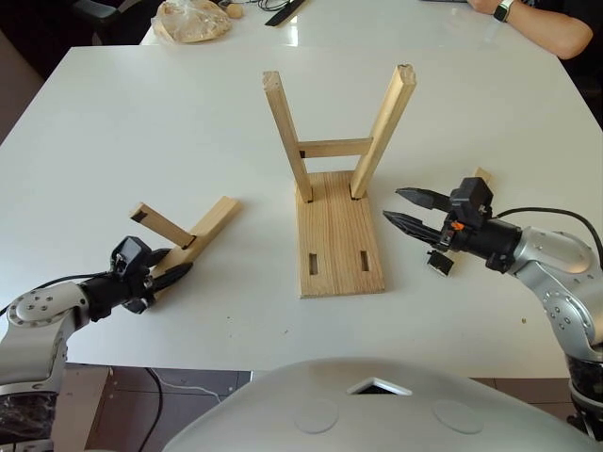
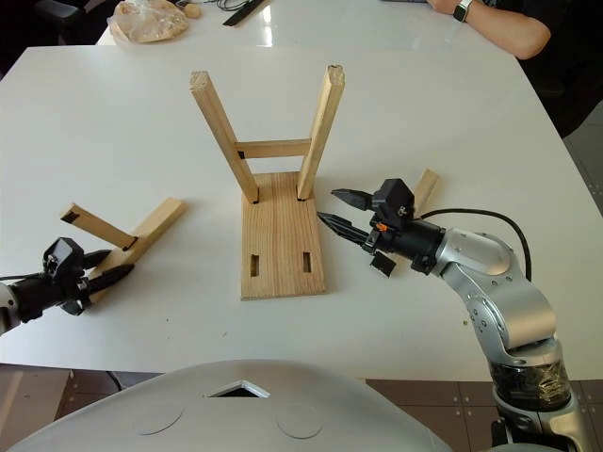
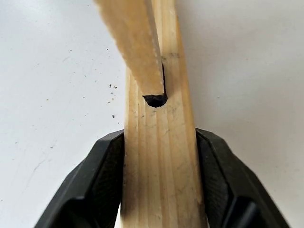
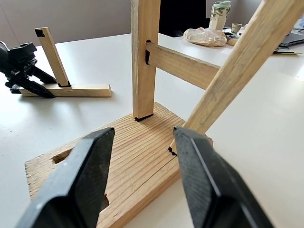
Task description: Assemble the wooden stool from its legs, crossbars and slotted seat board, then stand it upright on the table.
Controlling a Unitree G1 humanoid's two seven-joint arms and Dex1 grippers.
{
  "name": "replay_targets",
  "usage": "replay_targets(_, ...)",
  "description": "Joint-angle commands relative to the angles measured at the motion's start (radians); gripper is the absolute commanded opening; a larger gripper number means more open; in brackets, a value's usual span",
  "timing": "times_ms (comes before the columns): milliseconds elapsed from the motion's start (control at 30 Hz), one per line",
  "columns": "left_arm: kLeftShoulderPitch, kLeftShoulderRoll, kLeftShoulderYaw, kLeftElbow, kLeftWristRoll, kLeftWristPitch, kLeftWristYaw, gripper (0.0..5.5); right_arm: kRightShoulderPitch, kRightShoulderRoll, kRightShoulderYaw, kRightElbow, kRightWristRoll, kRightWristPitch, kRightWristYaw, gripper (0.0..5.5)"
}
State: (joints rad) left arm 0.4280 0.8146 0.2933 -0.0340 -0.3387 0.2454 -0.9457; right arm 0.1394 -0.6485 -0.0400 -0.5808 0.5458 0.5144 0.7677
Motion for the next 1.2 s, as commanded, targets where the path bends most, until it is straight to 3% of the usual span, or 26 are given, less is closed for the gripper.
replay_targets(33,-0.005,-0.019,-0.007,0.027,0.002,0.011,0.002,2.04,-0.02,-0.009,0.002,0.006,-0.007,-0.005,0.004,2.29)
replay_targets(233,-0.123,-0.041,0.164,-0.098,-0.301,0.189,0.001,2.04,-0.06,0.0,-0.069,-0.014,0.1,0.038,0.003,2.29)
replay_targets(367,-0.267,0.018,0.35,-0.323,-0.774,0.393,0.064,2.04,-0.136,-0.01,-0.185,-0.064,0.352,0.115,-0.013,2.29)
replay_targets(467,-0.324,0.06,0.425,-0.444,-1.03,0.432,0.12,2.04,-0.23,-0.033,-0.225,-0.074,0.553,0.162,-0.038,2.47)
replay_targets(567,-0.372,0.057,0.376,-0.558,-1.175,0.42,0.19,2.04,-0.396,-0.023,-0.208,-0.024,0.761,0.199,-0.079,2.89)
replay_targets(667,-0.425,0.026,0.254,-0.624,-1.178,0.414,0.228,2.04,-0.513,-0.01,-0.149,0.019,0.789,0.235,-0.104,3.36)
replay_targets(933,-0.46,-0.054,-0.002,-0.657,-0.986,0.393,0.205,2.04,-0.673,-0.018,-0.069,0.115,0.877,0.343,-0.01,3.4)
replay_targets(1200,-0.535,-0.102,-0.121,-0.665,-0.874,0.358,0.153,2.03,-0.728,0.004,0.027,0.169,0.729,0.342,0.109,3.4)
